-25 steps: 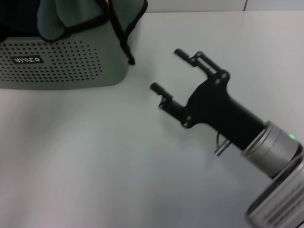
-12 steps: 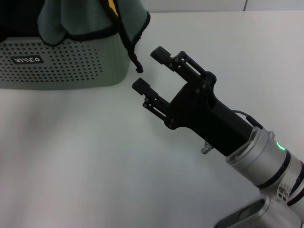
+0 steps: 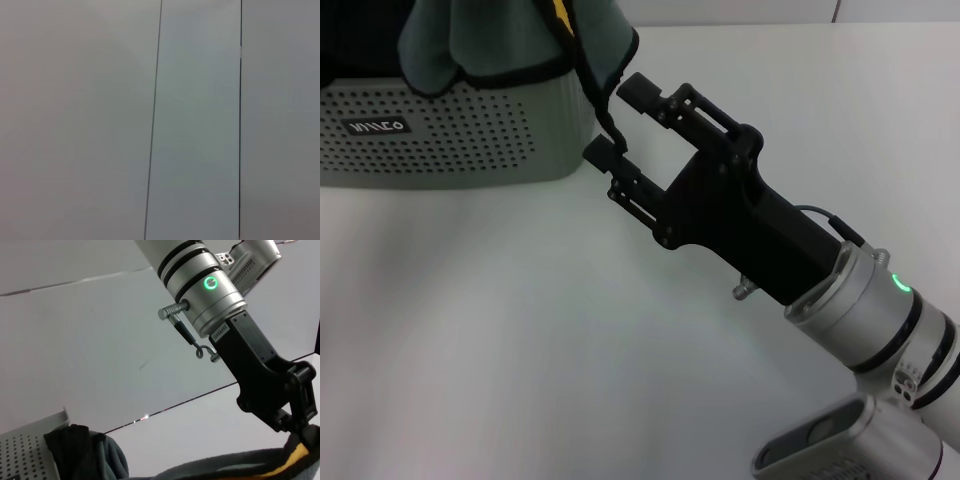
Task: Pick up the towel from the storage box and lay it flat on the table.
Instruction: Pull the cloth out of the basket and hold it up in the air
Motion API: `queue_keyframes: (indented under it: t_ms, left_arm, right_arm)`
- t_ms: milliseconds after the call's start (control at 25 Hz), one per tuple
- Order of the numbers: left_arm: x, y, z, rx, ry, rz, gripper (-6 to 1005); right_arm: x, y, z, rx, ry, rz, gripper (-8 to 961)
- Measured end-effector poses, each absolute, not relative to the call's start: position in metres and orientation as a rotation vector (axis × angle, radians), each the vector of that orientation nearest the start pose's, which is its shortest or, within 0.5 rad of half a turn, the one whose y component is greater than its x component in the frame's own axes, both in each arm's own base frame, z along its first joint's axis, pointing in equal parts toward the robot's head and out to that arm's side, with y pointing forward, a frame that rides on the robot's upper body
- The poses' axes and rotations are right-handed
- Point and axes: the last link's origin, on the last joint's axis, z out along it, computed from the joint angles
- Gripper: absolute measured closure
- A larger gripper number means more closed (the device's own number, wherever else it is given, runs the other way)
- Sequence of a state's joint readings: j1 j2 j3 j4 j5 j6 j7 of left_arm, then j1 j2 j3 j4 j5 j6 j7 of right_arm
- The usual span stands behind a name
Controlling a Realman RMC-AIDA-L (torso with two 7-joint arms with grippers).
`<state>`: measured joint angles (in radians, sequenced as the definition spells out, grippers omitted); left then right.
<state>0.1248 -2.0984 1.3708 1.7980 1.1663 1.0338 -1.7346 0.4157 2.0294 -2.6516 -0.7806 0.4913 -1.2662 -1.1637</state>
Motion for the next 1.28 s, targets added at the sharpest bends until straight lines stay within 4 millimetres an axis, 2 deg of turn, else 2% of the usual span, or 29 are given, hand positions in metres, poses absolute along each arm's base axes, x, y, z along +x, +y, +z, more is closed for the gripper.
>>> queue_keyframes:
  t_ms: [200, 640, 880, 1280]
  left_arm:
    - [-0.1295, 0.2674, 0.1172, -2.148, -0.335, -1.189, 968]
    - [-0.1306, 0.2658, 0.1175, -2.150, -0.336, -1.191, 968]
    - [-0.1321, 0.2651, 0.1174, -2.149, -0.342, -1.188, 967]
    - [-0.1361, 0.2658, 0.1154, -2.152, -0.361, -1.186, 966]
  right_arm:
    - [0.1336, 0.2601, -0.0976, -1.599, -1.061, 0.618, 504]
    - [0.1314, 0.2622, -0.0979, -1.597, -1.071, 0.622, 706]
    - [0.1297, 0.2610, -0.0985, -1.597, -1.074, 0.630, 700]
    - [0.1292, 0.2630, -0.1014, -1.617, -1.077, 0.613, 804]
